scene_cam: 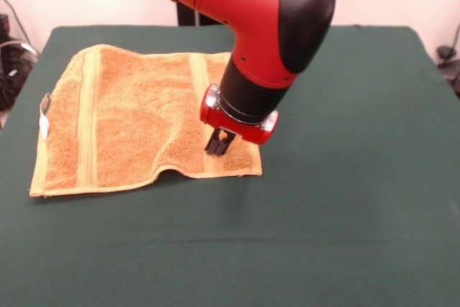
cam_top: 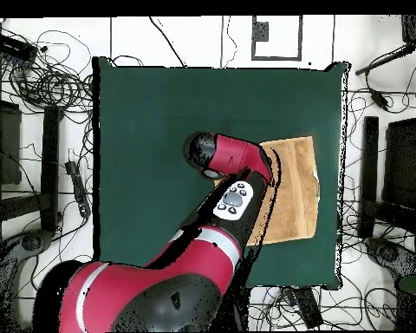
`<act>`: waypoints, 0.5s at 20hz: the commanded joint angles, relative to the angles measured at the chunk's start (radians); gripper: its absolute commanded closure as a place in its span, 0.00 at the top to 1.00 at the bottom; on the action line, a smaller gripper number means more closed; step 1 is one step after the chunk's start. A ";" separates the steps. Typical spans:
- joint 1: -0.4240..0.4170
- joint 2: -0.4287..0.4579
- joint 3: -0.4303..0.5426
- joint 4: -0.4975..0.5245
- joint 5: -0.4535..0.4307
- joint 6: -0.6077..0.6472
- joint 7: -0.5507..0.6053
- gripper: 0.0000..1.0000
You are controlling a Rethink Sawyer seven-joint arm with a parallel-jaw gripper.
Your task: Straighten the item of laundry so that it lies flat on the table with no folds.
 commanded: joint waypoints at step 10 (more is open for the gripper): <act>0.049 0.270 0.446 -0.070 0.230 -0.531 0.356 0.00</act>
